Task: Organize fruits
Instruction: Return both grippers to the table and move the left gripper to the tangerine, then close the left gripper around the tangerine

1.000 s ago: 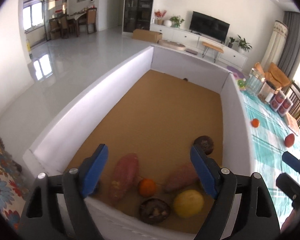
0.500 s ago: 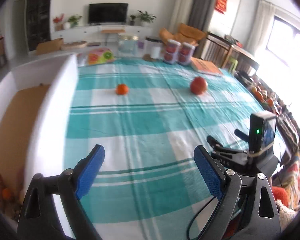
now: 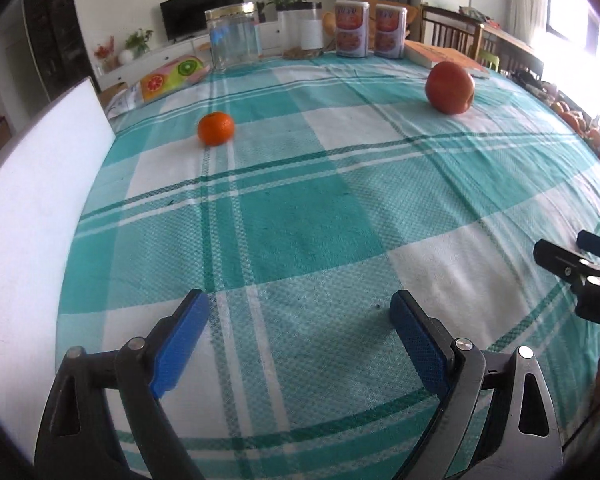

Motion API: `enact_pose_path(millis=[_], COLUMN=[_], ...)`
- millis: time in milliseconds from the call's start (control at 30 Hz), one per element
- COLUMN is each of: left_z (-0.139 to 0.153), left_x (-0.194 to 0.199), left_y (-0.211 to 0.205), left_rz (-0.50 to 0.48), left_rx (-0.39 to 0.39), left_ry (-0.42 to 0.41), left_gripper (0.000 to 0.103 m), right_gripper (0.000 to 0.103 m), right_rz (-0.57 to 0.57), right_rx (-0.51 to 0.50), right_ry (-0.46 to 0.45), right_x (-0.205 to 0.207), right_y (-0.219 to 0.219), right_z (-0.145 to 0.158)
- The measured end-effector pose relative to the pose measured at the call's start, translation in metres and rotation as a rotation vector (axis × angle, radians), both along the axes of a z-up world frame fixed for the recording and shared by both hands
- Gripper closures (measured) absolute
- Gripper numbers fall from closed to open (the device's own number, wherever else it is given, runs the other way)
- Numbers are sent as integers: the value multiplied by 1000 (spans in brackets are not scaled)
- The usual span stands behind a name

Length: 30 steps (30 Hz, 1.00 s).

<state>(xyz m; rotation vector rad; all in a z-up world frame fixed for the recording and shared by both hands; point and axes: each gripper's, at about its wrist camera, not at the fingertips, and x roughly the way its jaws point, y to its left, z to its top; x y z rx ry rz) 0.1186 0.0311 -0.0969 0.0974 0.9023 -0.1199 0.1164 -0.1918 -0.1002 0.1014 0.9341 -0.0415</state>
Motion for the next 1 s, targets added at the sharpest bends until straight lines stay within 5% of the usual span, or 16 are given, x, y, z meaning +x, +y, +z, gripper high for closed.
enact_pose_path(millis=[433,500,667,767,800,900,967,1000], left_z=[-3,5,39,27,20,2,-1,-1], left_x=[3,9,70,121,135,163,168,167], left_y=[2,11,46,60,62,58,56,56], left_rz=[12,38,186,253,263,247,235,229], left_rx=[-18,-66,-191,-208,-188,-85,-66,-70], left_ry=[20,13,-71,-29,-16,13,-8,-18], left_gripper=[4,5,5,6,8,38,41,50], right_gripper=[0,0,0,0,0,0,0,0], right_rz=[0,0,0,0,0,0,0,0], right_rx=[-41,-35,-48,-52,-50,-50,-52,-52], right_ry=[19,17,22,24,23,24,24,24], right_x=[2,2,2,2,2,2,2,2], right_y=[7,7,8,8,8,8,8,8], right_z=[-2,-2,-3,-3,-3,-3,-3,-3])
